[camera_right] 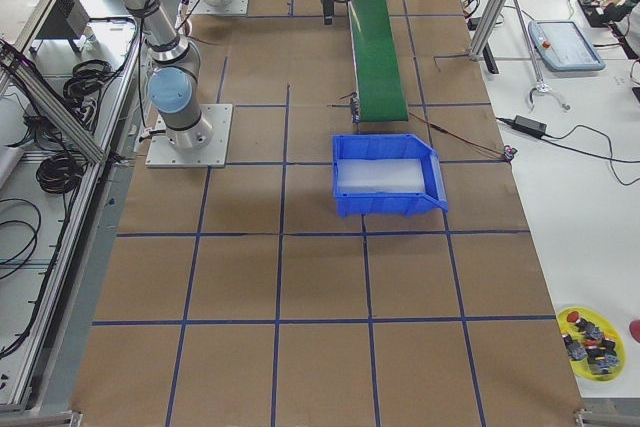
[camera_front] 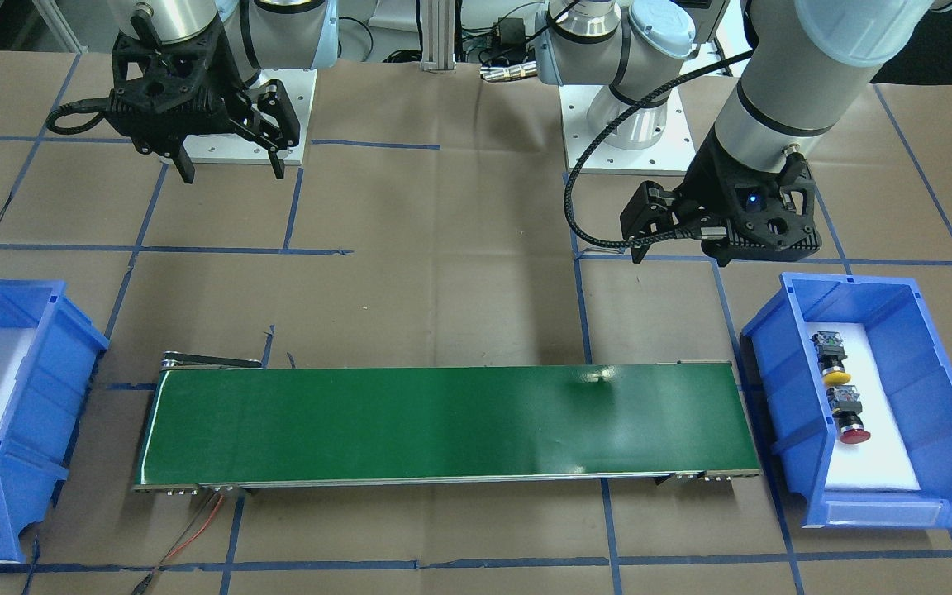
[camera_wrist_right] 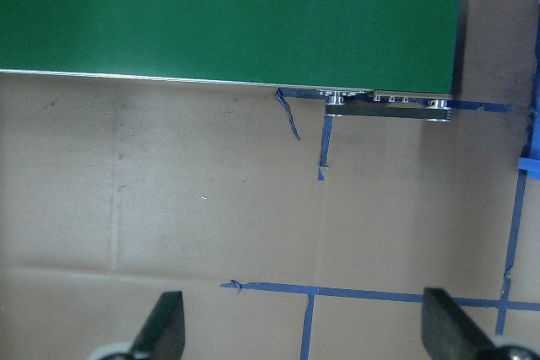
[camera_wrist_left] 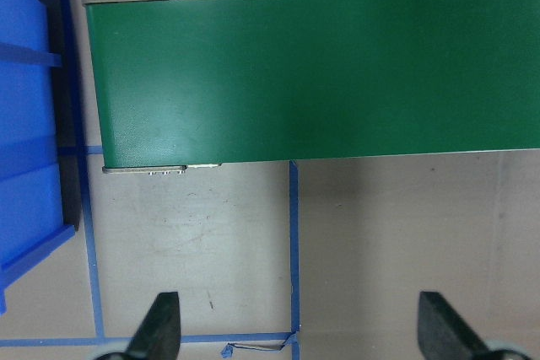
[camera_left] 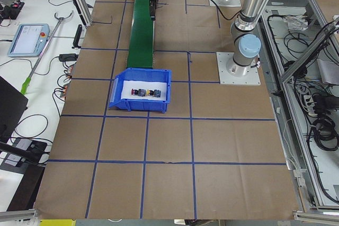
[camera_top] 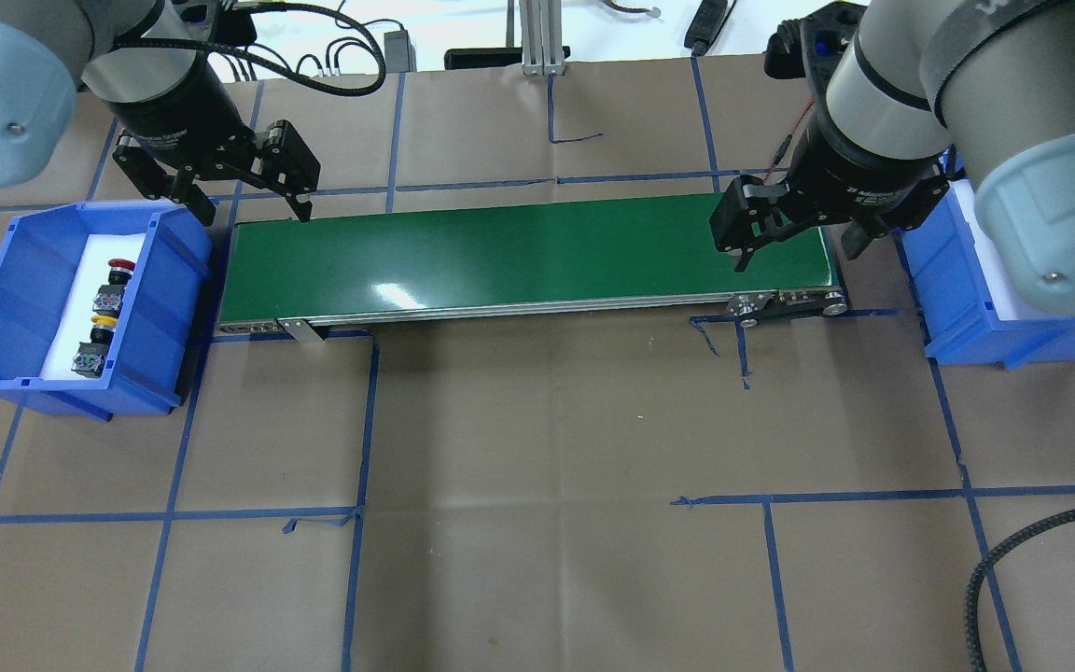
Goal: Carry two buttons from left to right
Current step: 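Move the left gripper over the blue bin holding the buttons, then lower the left gripper and grasp the yellow-capped push button, then carry the yellow button with the left gripper to the conveyor's near end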
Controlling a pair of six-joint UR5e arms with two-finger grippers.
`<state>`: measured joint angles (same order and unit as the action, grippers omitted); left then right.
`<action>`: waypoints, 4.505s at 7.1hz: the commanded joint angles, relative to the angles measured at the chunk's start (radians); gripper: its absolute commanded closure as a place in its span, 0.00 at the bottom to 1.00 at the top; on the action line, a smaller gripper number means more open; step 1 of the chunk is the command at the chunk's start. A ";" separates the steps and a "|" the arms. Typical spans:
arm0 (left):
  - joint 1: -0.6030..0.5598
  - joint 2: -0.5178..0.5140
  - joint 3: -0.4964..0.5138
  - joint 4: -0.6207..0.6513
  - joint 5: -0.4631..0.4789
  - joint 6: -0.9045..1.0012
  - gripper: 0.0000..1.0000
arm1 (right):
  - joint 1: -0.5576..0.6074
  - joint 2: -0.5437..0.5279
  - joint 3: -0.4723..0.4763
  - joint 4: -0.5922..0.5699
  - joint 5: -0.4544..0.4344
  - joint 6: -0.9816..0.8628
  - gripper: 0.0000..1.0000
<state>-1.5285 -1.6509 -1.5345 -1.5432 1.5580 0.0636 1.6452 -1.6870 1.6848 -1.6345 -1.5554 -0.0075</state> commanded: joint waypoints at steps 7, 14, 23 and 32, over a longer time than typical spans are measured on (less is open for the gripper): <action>0.487 -0.018 -0.036 0.005 0.005 0.544 0.00 | -0.004 0.046 -0.013 -0.018 -0.021 0.001 0.00; 0.570 -0.133 -0.238 0.412 0.007 0.598 0.00 | -0.002 0.087 -0.057 -0.007 -0.021 0.001 0.00; 0.587 -0.302 -0.389 0.735 0.007 0.599 0.00 | -0.001 0.086 -0.057 -0.011 -0.020 0.000 0.00; 0.584 -0.274 -0.354 0.715 0.005 0.591 1.00 | -0.001 0.084 -0.060 -0.015 -0.022 0.000 0.00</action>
<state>-0.9445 -1.9336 -1.9016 -0.8229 1.5655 0.6552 1.6444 -1.6013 1.6248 -1.6489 -1.5776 -0.0076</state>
